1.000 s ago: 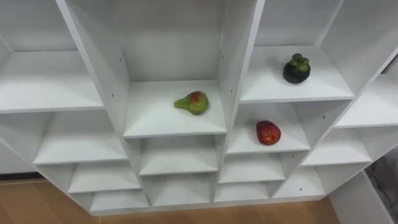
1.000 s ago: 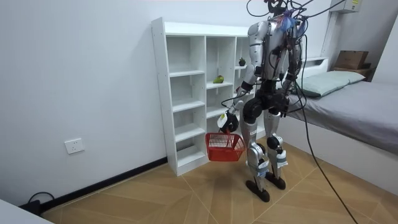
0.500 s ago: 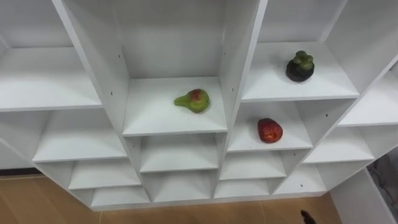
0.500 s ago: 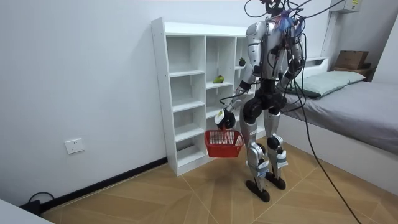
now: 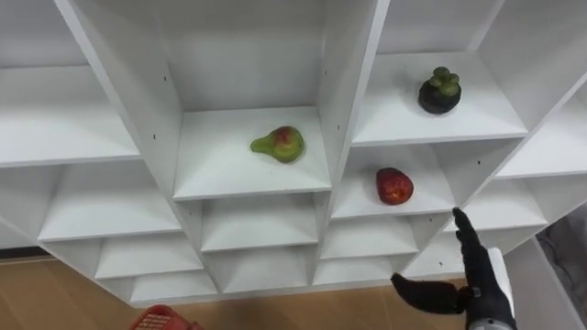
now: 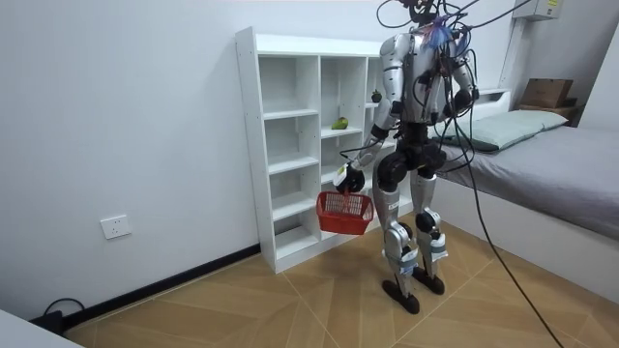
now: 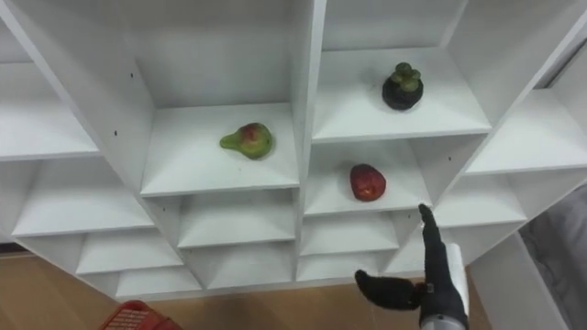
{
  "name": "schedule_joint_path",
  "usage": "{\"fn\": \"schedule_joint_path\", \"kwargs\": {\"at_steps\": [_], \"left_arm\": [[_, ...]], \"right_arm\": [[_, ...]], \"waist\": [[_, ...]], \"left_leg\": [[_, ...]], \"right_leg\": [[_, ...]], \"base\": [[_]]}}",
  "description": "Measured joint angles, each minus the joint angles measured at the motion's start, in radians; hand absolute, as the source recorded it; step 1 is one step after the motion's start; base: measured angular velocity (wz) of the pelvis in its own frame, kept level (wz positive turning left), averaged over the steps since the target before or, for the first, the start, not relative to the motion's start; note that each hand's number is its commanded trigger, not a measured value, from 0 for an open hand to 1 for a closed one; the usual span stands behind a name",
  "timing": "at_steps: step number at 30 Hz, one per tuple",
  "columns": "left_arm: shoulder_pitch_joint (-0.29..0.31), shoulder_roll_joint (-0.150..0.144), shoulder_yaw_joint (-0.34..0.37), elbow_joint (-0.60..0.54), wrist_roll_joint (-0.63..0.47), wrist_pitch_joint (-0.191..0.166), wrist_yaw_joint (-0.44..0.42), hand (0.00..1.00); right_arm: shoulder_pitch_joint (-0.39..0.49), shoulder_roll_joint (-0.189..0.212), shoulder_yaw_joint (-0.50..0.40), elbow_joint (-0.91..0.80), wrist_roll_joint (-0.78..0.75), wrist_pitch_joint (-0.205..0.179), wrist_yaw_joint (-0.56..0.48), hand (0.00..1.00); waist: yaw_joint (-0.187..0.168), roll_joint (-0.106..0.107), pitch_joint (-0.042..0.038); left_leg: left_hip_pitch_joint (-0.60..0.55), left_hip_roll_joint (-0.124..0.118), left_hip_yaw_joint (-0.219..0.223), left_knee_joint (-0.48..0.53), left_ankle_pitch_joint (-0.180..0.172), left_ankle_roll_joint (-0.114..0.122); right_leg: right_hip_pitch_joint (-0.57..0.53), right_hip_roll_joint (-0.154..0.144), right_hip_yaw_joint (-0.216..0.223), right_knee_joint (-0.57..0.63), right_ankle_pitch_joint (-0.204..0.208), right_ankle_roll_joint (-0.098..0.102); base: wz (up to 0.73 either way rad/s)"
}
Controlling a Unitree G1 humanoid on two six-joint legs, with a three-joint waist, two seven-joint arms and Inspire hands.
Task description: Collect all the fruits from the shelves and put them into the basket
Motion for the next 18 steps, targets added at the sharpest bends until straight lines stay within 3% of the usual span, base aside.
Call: {"fn": "schedule_joint_path", "kwargs": {"at_steps": [4,13,18], "left_arm": [[0.000,0.008,-0.018,0.007,-0.001,-0.006,0.007,1.00],[-0.008,0.021,-0.029,0.078,-0.037,-0.019,0.009,1.00],[-0.011,0.035,-0.044,0.136,-0.036,-0.015,0.005,1.00]], "right_arm": [[-0.001,-0.003,0.000,-0.075,0.010,-0.049,-0.047,0.00],[-0.002,-0.009,0.046,-0.196,0.007,-0.063,-0.110,0.00],[-0.019,-0.053,0.080,-0.276,0.000,-0.069,-0.146,0.00]], "waist": [[0.000,0.000,-0.0002],[0.002,0.013,-0.0043],[0.007,0.008,-0.0052]], "left_leg": [[0.000,0.001,0.004,0.001,0.001,-0.001],[-0.001,0.002,0.024,0.004,0.001,-0.001],[-0.003,0.002,0.024,0.004,0.001,-0.002]], "right_leg": [[0.000,0.001,0.004,0.000,0.000,0.000],[-0.008,0.003,0.014,0.005,0.003,0.000],[-0.011,0.003,0.004,0.008,0.006,0.000]], "base": [[-0.01],[-0.07],[0.00]]}}
